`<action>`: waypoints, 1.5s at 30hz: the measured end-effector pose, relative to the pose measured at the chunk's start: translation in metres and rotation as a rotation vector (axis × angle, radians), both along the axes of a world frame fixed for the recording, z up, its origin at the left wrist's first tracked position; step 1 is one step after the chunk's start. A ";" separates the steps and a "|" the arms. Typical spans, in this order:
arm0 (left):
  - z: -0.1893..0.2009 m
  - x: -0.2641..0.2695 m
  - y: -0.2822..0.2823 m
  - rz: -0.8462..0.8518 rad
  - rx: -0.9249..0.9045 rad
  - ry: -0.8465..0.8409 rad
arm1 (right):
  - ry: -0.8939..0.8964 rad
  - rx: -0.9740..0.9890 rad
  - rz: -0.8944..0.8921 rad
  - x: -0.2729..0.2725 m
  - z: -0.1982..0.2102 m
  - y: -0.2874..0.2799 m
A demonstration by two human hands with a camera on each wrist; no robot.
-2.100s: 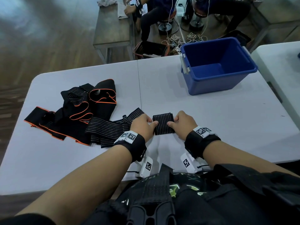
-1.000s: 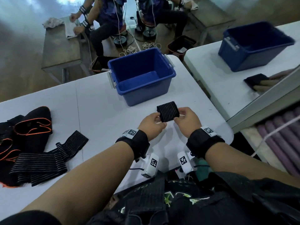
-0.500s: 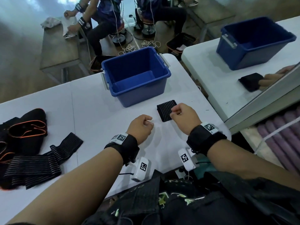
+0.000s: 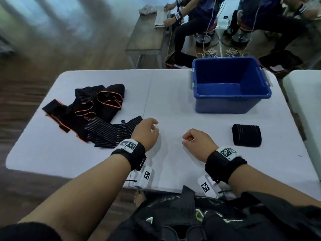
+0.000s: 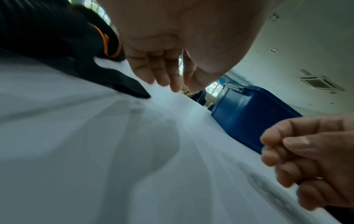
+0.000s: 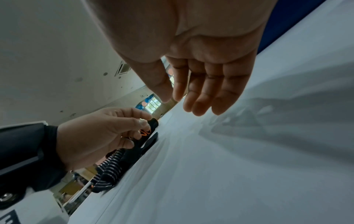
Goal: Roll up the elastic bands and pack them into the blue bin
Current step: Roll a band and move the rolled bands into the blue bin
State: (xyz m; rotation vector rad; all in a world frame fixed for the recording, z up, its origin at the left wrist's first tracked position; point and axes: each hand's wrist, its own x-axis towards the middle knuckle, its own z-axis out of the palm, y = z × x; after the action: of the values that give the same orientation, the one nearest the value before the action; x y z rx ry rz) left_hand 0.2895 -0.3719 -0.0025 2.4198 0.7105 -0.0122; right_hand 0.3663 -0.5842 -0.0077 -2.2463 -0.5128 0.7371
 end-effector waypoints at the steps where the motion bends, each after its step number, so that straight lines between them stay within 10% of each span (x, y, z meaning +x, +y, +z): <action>1: 0.001 -0.006 0.012 0.020 0.057 -0.010 | 0.000 -0.004 0.020 -0.001 0.000 0.006; 7: 0.010 -0.042 0.059 0.220 0.398 0.108 | -0.029 -0.022 0.107 -0.010 0.005 0.037; 18: 0.024 -0.080 0.105 0.297 -0.072 -0.175 | -0.048 -0.017 0.195 -0.030 0.015 0.090; 45: 0.128 -0.095 0.141 0.218 -0.474 -0.658 | 0.167 0.321 0.326 -0.067 0.034 0.214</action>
State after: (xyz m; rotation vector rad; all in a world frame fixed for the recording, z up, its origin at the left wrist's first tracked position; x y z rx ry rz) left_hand 0.1946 -0.2308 0.1258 1.7269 0.5701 0.6049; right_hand 0.2998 -0.3706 0.0263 -1.8070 -0.8620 0.9242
